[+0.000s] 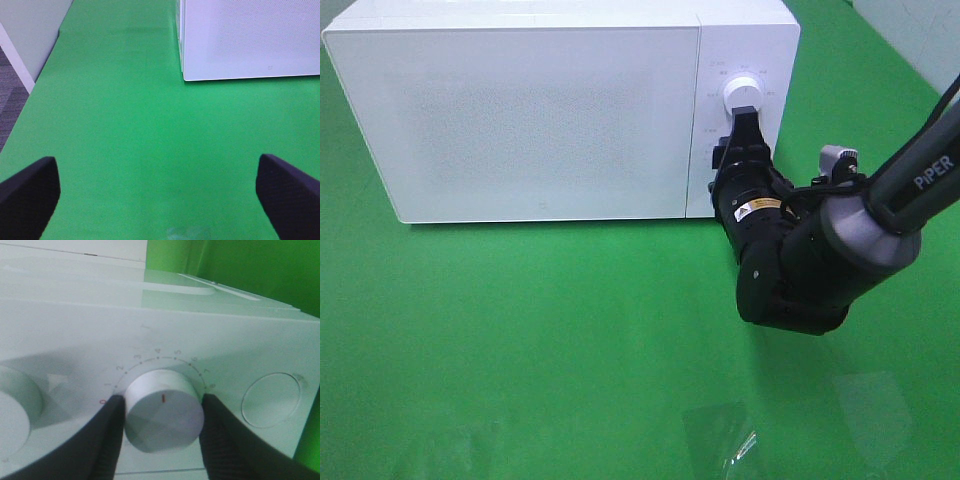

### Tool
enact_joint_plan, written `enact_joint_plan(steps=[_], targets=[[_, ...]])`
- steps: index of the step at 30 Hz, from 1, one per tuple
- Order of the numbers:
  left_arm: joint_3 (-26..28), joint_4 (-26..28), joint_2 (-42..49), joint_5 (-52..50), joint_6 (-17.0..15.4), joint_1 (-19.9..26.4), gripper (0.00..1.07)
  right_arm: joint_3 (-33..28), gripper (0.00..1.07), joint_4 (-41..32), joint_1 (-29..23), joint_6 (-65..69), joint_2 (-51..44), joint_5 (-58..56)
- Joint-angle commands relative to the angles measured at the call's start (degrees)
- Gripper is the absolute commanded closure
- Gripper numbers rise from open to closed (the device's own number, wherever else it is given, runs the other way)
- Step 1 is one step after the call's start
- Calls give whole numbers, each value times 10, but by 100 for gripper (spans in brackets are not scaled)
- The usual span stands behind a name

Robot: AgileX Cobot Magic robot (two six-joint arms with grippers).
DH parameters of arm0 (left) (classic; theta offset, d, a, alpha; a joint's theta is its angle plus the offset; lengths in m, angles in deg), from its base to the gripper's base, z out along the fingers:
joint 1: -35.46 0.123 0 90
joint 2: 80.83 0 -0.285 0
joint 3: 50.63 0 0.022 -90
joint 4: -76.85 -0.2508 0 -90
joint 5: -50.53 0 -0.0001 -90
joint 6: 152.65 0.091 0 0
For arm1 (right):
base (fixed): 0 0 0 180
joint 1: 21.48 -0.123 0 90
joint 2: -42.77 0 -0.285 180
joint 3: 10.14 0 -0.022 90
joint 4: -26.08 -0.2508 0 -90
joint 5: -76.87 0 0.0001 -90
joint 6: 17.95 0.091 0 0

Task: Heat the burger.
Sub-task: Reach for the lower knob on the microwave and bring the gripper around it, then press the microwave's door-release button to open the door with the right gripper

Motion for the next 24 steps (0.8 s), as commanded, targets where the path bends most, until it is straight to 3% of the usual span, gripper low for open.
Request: enact_joint_plan(steps=[1, 4, 5, 7, 10, 11, 16, 17, 24], targets=[[-2, 3, 13, -2, 2, 2, 7, 28, 97, 128, -6, -10, -7, 105], [-2, 3, 13, -2, 2, 2, 7, 28, 82, 101, -6, -10, -7, 105], [-2, 3, 13, -2, 2, 2, 7, 28, 82, 101, -6, -10, -7, 105], [-2, 3, 13, -2, 2, 2, 7, 28, 69, 85, -6, -21, -7, 103], [-2, 3, 13, -2, 2, 2, 7, 25, 62, 78, -6, -36, -9, 104], [-2, 3, 13, -2, 2, 2, 7, 21, 52, 60, -6, -51, -11, 102], [-2, 3, 13, -2, 2, 2, 7, 13, 38, 52, -7, -83, -18, 94], [-2, 3, 13, -2, 2, 2, 7, 8, 30, 54, -7, -104, -25, 83], [-2, 3, 13, -2, 2, 2, 7, -20, 25, 61, -7, -171, -62, 21]])
